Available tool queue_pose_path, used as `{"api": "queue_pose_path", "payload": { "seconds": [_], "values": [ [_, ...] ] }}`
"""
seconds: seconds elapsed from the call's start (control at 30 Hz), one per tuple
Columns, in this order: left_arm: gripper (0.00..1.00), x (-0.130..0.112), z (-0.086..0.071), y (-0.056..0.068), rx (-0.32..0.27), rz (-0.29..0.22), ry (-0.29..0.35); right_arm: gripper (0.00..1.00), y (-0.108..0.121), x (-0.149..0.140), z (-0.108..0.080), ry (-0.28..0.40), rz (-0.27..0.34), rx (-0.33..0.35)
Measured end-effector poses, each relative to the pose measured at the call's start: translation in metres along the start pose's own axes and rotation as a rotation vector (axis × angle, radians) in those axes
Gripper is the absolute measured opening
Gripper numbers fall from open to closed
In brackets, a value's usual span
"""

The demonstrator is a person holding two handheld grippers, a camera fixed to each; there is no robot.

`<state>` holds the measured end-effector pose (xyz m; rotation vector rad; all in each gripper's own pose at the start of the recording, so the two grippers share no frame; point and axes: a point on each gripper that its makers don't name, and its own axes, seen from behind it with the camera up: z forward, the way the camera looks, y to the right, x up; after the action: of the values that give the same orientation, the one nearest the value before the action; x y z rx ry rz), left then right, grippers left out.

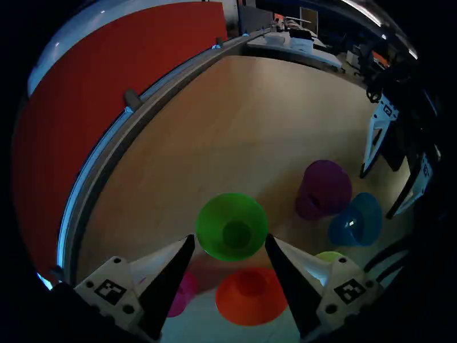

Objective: Pour water

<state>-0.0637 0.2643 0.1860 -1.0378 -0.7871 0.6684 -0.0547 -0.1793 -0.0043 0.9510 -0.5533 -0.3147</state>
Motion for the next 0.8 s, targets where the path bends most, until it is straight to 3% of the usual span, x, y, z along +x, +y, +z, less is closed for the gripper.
{"api": "queue_pose_path", "payload": {
  "seconds": [0.8],
  "values": [
    [0.91,0.006,0.016,0.001,0.003,0.000,0.011,1.00,0.000,-0.002,0.003,0.002,-0.002,0.004]
  ]
}}
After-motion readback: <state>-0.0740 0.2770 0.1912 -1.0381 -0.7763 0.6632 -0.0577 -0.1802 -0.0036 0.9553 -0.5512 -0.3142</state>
